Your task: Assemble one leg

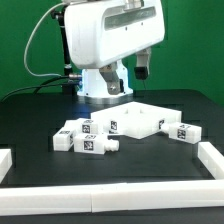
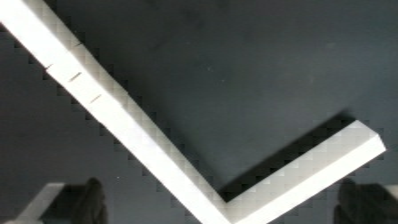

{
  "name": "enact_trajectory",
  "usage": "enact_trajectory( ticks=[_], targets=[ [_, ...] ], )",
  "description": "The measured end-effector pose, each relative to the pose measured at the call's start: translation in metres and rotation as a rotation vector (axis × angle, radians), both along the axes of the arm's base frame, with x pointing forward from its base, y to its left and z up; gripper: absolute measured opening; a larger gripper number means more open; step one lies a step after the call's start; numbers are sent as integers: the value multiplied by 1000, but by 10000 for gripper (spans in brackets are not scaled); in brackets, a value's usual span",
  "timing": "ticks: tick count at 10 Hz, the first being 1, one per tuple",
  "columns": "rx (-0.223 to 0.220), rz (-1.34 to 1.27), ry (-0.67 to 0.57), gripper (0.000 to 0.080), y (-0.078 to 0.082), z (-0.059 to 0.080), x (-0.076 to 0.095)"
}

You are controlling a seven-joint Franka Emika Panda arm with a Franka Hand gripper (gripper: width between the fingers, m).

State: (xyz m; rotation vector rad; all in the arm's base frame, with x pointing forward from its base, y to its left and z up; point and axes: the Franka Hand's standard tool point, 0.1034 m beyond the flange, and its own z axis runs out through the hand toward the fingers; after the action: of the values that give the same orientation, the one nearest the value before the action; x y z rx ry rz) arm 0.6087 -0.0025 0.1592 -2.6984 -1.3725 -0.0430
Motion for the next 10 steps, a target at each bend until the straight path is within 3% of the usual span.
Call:
enact_trajectory(
  ticks=[6, 7, 10],
  targets=[
    [-4, 2, -15, 649, 1, -2, 0],
    [-10, 4, -38, 649, 2, -8, -8],
    [-38, 21, -105, 649, -12, -34, -53]
  ],
)
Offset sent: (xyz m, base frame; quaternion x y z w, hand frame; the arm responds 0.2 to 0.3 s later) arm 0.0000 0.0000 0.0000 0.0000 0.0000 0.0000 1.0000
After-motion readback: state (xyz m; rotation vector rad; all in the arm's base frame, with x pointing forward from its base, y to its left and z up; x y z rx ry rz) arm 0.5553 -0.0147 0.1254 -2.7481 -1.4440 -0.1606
